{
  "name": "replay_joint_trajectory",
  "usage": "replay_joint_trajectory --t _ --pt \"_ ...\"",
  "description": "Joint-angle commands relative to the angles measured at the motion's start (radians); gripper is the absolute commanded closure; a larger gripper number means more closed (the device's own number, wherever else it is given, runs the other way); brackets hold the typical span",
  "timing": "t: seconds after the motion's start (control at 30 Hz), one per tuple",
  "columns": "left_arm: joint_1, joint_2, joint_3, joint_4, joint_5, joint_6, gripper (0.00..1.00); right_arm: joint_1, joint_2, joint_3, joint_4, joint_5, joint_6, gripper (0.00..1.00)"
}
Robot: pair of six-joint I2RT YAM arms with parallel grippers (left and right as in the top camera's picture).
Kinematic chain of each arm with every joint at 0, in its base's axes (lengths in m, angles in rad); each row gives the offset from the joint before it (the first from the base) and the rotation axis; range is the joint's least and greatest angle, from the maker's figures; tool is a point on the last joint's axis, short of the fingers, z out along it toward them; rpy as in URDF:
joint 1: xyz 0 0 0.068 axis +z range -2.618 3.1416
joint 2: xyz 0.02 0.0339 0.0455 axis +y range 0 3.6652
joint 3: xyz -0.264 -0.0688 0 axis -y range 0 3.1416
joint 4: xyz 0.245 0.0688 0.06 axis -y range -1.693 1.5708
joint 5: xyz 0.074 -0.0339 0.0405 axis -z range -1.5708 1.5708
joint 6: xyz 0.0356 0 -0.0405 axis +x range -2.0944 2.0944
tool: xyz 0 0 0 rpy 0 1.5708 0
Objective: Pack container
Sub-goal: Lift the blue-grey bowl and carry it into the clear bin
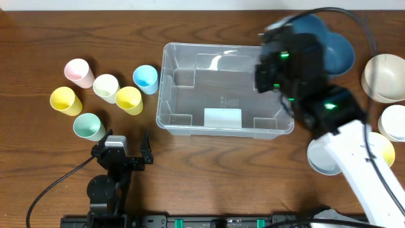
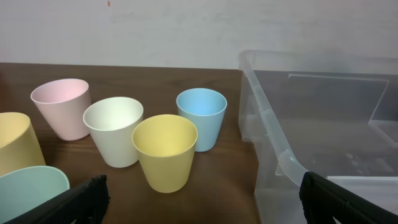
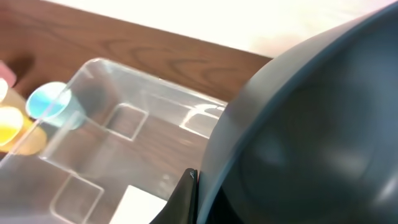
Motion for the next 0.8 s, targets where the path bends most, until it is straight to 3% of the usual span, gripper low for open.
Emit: replay_joint_trajectory --t 0.0,0.33,0.77 --pt "-0.003 -0.006 -0.029 -0.010 -0.012 0.009 0.02 0.065 0.111 0.009 0.053 0.090 -0.045 0.98" --pt "-0.003 -0.006 -0.029 -0.010 -0.012 0.009 0.02 0.084 0.357 0.009 0.082 0.094 -0.046 0.98" --pt "-0.003 -0.006 -0.029 -0.010 -0.012 0.009 0.02 0.084 0.474 0.008 0.061 0.094 -0.033 0.99"
